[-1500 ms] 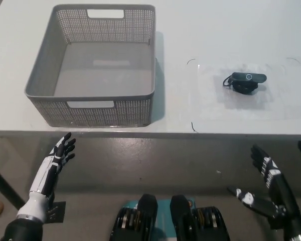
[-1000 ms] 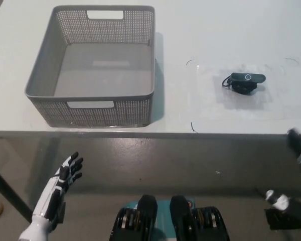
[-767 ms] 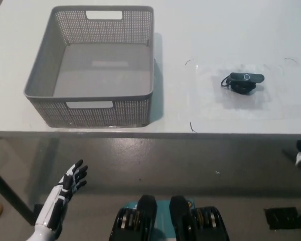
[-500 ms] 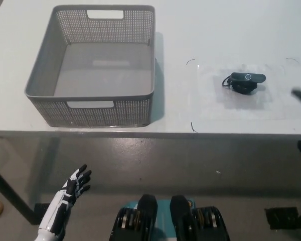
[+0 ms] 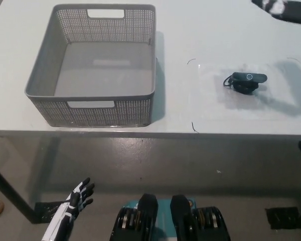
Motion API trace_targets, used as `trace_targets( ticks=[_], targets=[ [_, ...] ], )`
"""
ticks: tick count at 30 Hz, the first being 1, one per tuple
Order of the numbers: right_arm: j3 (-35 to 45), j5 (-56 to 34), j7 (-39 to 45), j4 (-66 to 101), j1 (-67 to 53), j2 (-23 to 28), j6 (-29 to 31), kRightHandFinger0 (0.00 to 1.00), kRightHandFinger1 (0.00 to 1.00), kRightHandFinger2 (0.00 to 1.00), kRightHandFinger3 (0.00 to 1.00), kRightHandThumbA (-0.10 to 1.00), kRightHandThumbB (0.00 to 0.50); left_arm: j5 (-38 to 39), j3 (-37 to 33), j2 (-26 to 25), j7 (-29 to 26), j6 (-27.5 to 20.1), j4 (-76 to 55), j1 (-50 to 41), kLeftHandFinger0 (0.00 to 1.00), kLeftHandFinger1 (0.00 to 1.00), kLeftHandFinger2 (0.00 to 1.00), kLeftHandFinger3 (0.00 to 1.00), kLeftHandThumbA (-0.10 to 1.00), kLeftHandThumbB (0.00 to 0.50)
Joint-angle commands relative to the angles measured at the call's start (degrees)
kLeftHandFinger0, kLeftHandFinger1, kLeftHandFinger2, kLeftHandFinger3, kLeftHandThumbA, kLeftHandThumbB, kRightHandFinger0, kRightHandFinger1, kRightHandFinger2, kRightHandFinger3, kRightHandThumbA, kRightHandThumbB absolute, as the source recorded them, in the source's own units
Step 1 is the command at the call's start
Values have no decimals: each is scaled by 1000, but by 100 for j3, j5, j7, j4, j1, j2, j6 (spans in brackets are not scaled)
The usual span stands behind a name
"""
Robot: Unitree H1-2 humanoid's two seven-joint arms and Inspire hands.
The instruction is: Use the right hand to pick up a webcam and put it into a container on the left side
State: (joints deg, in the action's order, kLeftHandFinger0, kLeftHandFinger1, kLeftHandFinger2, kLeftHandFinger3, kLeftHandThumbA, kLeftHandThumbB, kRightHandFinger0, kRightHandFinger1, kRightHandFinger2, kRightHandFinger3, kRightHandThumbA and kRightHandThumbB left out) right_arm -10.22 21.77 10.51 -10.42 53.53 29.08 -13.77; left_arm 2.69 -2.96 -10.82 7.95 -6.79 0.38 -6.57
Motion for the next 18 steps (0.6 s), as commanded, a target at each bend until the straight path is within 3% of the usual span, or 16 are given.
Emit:
trace_targets(
  ticks=[1, 12, 15, 17, 18],
  targets=[
    [-712, 664, 549, -2074, 1674, -39, -83, 1000, 1000, 1000, 1000, 897, 500, -25, -72, -24, 153, -502, -39, -59, 1000, 1000, 1000, 1000, 1000, 88],
    [-1610, 700, 738, -4075, 2074, -682, -39, 1000, 1000, 1000, 1000, 948, 486, 48, -84, 22, 138, -583, -87, -388, 1000, 1000, 1000, 1000, 1000, 68],
    [-1722, 662, 734, -4478, 2020, -803, 97, 1000, 1000, 1000, 1000, 912, 487, 38, -87, 8, 142, -586, -98, -413, 1000, 1000, 1000, 1000, 1000, 85],
    [-1773, 643, 763, -4623, 1914, -844, 112, 1000, 1000, 1000, 1000, 886, 459, 65, -90, 5, 168, -584, -109, -417, 1000, 1000, 1000, 1000, 1000, 108],
    [-1760, 610, 720, -4846, 1911, -885, 169, 1000, 1000, 1000, 1000, 892, 490, 79, -85, 3, 177, -559, -100, -395, 1000, 1000, 1000, 1000, 1000, 121]
  ],
)
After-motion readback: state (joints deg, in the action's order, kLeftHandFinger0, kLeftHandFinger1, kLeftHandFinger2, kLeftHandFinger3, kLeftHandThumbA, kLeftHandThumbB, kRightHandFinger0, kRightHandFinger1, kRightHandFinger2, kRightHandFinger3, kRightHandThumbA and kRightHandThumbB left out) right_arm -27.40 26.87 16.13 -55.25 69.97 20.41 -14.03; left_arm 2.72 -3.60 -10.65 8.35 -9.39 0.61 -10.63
